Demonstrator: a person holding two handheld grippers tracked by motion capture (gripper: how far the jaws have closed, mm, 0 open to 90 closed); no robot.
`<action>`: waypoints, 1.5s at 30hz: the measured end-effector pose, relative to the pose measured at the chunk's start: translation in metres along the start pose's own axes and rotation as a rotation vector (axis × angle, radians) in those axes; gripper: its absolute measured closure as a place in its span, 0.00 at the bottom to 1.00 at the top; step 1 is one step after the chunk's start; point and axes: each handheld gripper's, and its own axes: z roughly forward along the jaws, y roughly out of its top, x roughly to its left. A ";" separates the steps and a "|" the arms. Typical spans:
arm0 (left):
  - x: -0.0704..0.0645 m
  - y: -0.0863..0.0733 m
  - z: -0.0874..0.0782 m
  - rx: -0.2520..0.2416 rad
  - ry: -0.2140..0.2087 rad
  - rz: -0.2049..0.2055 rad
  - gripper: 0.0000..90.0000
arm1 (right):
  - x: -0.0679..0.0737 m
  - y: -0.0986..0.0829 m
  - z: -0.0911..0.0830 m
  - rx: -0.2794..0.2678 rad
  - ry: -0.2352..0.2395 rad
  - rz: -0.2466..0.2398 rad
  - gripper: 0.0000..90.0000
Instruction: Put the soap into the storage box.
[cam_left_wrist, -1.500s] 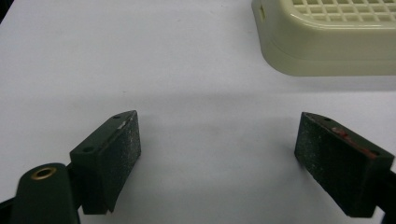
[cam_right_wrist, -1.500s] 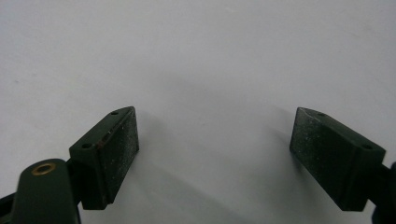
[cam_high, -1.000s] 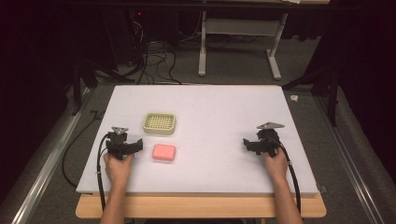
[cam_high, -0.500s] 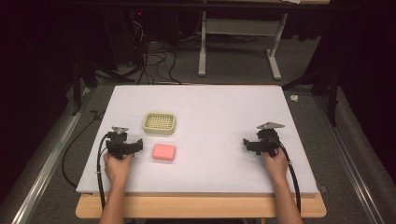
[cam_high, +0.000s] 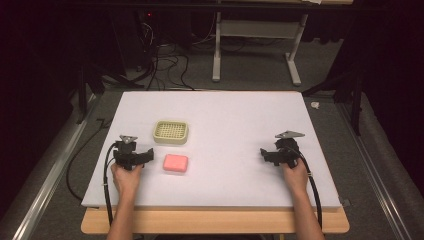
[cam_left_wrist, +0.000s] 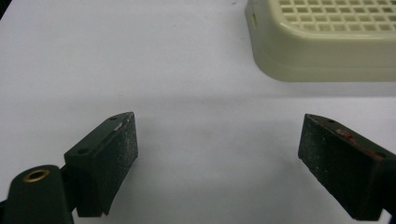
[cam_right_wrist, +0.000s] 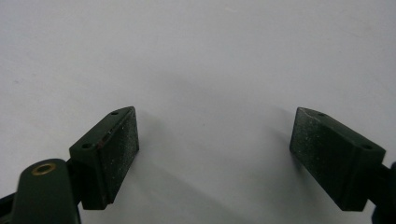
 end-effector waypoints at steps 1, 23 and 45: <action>-0.001 0.000 -0.001 -0.002 -0.006 0.002 0.14 | 0.000 0.000 0.000 0.000 0.000 0.000 0.18; -0.021 0.004 -0.029 -0.033 -0.072 0.059 0.13 | 0.000 0.000 0.000 0.000 0.000 -0.001 0.18; -0.045 0.008 -0.049 -0.057 -0.138 0.077 0.13 | 0.000 0.000 0.000 0.000 -0.002 0.000 0.18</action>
